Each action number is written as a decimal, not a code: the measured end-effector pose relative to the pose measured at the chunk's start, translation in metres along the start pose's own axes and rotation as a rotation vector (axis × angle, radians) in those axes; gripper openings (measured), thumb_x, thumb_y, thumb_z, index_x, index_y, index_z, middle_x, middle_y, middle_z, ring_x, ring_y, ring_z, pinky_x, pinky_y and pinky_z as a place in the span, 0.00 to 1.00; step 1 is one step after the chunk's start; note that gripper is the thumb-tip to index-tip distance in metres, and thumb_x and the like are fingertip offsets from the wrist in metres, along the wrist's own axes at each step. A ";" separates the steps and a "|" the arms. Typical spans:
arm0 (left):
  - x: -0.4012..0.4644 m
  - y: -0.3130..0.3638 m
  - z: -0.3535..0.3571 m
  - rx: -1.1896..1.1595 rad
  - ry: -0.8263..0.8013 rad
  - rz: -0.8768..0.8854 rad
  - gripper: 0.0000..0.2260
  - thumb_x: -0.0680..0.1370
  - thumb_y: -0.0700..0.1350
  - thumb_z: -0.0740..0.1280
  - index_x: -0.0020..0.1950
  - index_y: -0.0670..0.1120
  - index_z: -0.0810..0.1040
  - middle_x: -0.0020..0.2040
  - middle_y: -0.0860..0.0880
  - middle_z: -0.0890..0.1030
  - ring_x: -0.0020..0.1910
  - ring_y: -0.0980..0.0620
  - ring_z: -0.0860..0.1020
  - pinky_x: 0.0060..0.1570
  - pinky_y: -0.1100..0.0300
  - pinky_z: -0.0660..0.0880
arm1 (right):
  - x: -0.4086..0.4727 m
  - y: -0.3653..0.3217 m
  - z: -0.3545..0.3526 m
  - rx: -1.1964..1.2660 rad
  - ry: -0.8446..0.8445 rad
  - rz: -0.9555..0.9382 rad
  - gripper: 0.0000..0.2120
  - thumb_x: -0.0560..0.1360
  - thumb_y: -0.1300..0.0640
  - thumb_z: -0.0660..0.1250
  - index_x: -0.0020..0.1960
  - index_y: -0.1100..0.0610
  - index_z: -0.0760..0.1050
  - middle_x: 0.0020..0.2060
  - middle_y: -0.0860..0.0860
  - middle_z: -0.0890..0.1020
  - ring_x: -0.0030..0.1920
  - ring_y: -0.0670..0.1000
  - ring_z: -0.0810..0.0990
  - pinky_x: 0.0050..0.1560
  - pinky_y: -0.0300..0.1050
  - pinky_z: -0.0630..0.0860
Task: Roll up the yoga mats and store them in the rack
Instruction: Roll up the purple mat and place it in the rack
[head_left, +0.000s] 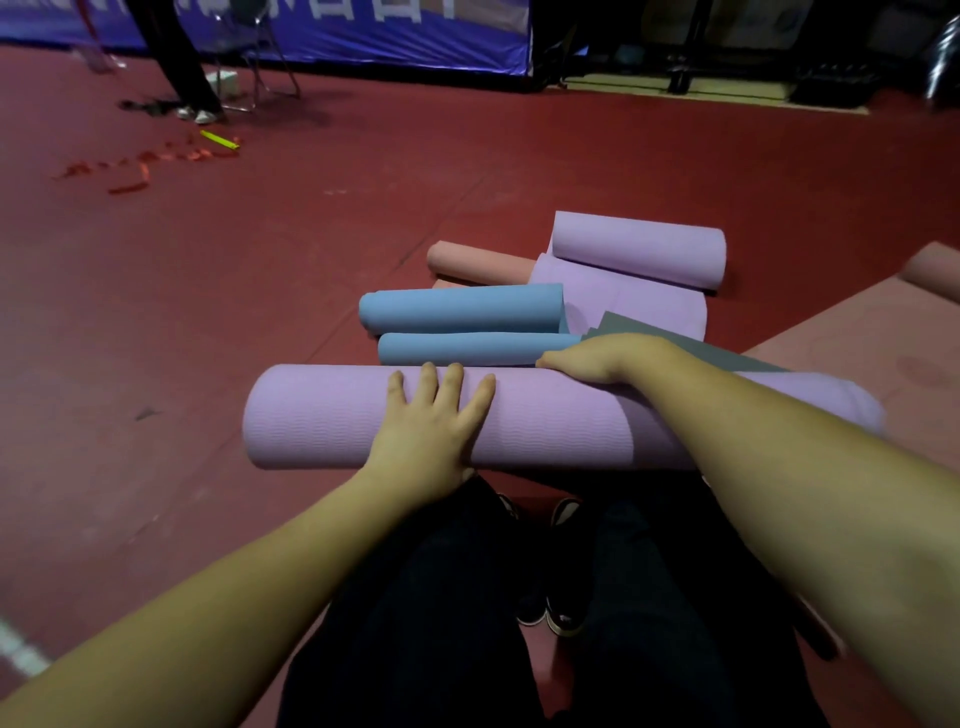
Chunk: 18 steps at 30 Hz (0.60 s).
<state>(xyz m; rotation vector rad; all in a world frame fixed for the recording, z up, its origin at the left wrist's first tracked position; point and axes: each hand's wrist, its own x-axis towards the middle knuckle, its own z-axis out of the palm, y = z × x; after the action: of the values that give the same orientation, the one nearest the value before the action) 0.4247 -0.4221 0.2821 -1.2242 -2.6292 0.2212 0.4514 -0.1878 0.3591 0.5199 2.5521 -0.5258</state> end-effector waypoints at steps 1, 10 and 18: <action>-0.001 0.000 -0.002 0.005 0.012 0.006 0.48 0.60 0.61 0.73 0.76 0.47 0.59 0.69 0.36 0.70 0.64 0.33 0.70 0.59 0.30 0.65 | -0.002 0.000 -0.001 -0.004 -0.008 0.003 0.21 0.79 0.37 0.54 0.62 0.47 0.75 0.67 0.53 0.74 0.58 0.53 0.71 0.60 0.49 0.66; -0.023 0.002 -0.049 -0.011 -0.017 0.066 0.49 0.62 0.69 0.66 0.76 0.51 0.52 0.71 0.42 0.66 0.64 0.39 0.69 0.63 0.39 0.64 | -0.019 0.010 -0.003 0.021 -0.038 0.007 0.17 0.74 0.37 0.62 0.52 0.47 0.79 0.51 0.49 0.81 0.50 0.50 0.80 0.58 0.49 0.73; -0.035 0.009 -0.061 -0.079 -0.096 0.095 0.51 0.61 0.72 0.66 0.77 0.53 0.53 0.70 0.48 0.67 0.64 0.43 0.68 0.63 0.44 0.66 | -0.031 0.010 0.007 0.012 -0.240 0.019 0.18 0.77 0.37 0.59 0.57 0.45 0.79 0.54 0.45 0.80 0.56 0.49 0.78 0.56 0.47 0.69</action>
<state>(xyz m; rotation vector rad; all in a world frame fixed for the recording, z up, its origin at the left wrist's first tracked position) 0.4704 -0.4408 0.3338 -1.4002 -2.6865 0.1988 0.4832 -0.1905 0.3668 0.4554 2.3149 -0.5616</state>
